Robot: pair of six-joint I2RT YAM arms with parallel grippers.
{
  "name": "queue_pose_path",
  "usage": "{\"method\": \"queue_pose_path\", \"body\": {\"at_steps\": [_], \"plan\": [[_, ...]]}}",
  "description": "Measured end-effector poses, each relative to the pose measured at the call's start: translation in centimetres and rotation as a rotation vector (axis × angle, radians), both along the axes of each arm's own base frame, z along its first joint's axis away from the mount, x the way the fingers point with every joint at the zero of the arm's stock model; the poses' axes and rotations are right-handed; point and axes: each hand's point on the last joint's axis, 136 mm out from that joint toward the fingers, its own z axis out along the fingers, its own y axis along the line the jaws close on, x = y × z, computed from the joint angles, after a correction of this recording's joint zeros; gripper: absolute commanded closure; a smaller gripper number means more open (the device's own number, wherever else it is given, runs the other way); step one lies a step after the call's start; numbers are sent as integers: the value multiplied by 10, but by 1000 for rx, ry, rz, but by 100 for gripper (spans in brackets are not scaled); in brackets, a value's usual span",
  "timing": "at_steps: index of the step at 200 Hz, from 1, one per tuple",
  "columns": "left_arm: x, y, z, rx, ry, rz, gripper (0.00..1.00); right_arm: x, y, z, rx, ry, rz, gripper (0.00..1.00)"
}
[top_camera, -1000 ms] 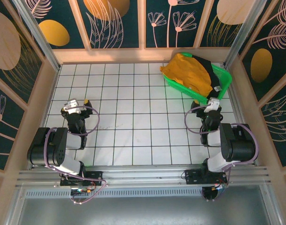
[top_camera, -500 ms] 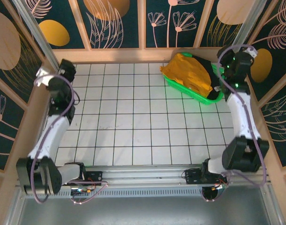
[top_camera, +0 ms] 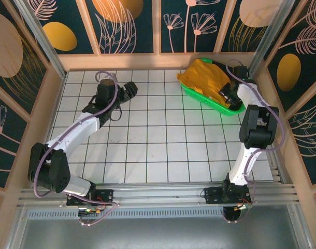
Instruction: Fold and stack the t-shirts
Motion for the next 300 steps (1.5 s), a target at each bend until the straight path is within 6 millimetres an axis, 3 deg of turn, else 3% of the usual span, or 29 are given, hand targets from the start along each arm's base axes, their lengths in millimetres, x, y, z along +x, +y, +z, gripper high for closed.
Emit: {"method": "queue_pose_path", "body": {"at_steps": [16, 37, 56, 79, 113, 138, 159, 180, 199, 217, 245, 261, 285, 300], "plan": [[-10, -10, -11, -2, 31, -41, 30, 3, 2, 3, 12, -10, 7, 100], [-14, -14, -16, -7, 52, -60, 35, 6, 5, 10, 12, -31, 12, 100], [-15, -15, -14, -13, 52, -66, 36, 8, 9, 35, -5, -92, 16, 100], [-13, -16, -5, -18, 40, -67, 35, 10, 23, 98, -30, -234, 39, 100], [-1, -22, 22, -48, -10, -68, 31, 20, 52, 217, -34, -505, 94, 100], [14, -31, 41, -86, -38, -68, 31, 20, 78, 270, -26, -632, 147, 100], [28, -37, 57, -114, -67, -66, 31, 15, 110, 300, -18, -712, 223, 100], [34, -36, 73, -121, -97, -49, 31, 3, 157, 330, -6, -798, 326, 100], [37, -26, 88, -105, -127, 9, 31, -19, 211, 362, 23, -889, 435, 100], [30, -3, 99, -56, -144, 105, 29, -47, 268, 387, 73, -963, 532, 100], [5, 49, 135, 38, -214, 304, 25, -92, 357, 398, 175, -1006, 696, 100], [-16, 85, 162, 92, -269, 443, 22, -107, 417, 379, 242, -974, 804, 100], [-57, 135, 198, 151, -353, 634, 20, -112, 509, 326, 348, -865, 1002, 52], [-79, 155, 207, 179, -378, 701, 19, -116, 563, 275, 425, -760, 1130, 40]]}}
